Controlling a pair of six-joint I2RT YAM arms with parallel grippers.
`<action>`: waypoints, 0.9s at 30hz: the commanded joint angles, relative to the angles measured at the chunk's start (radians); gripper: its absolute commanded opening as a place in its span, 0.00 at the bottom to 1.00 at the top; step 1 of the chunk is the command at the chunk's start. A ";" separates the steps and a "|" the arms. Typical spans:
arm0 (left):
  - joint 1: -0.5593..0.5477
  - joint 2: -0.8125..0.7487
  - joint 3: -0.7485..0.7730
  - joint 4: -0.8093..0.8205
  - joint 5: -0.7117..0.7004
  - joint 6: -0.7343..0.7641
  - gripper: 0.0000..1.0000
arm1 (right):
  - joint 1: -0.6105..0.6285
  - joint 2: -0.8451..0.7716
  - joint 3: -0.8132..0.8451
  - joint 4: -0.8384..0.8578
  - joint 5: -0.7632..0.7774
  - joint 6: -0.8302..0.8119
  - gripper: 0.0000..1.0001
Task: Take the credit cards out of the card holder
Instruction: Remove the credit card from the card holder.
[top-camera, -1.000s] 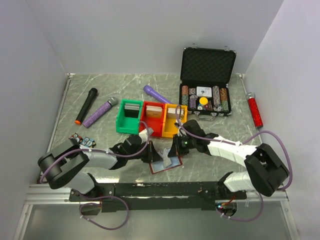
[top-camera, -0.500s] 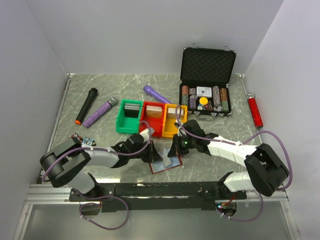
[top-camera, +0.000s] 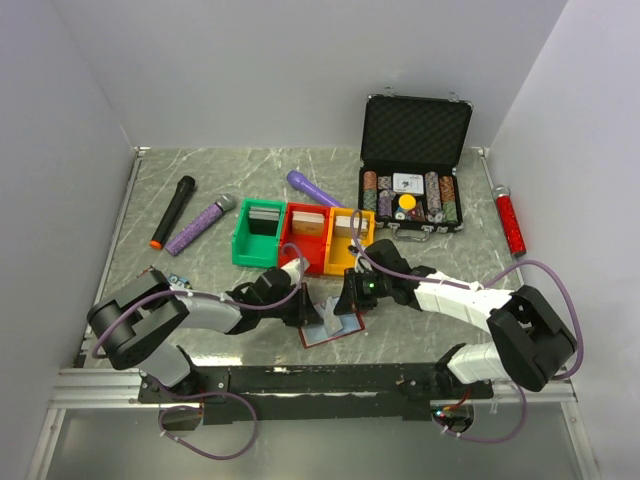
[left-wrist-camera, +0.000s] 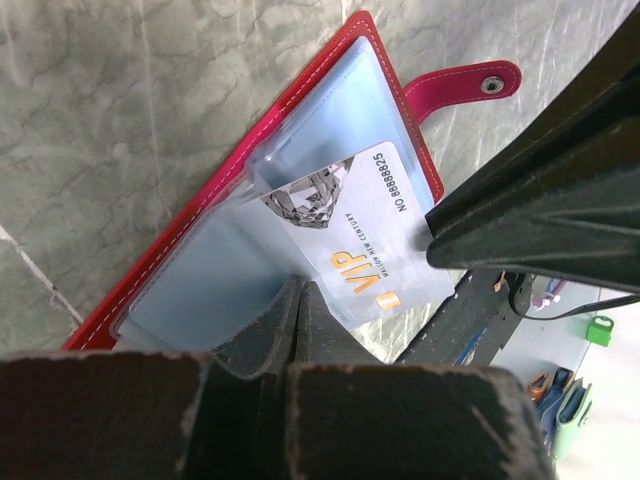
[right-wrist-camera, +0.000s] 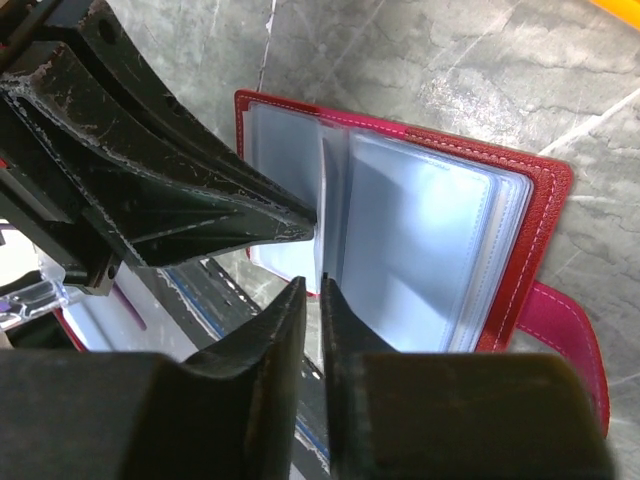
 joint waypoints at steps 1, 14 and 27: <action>-0.005 0.017 0.029 0.006 0.004 0.020 0.01 | -0.006 0.005 0.011 0.034 -0.013 -0.005 0.22; -0.005 0.028 0.026 0.019 0.012 0.017 0.01 | -0.006 0.034 0.011 0.060 -0.044 0.004 0.35; -0.005 0.011 0.024 0.018 0.007 0.023 0.01 | -0.006 0.053 0.027 0.042 -0.052 -0.008 0.02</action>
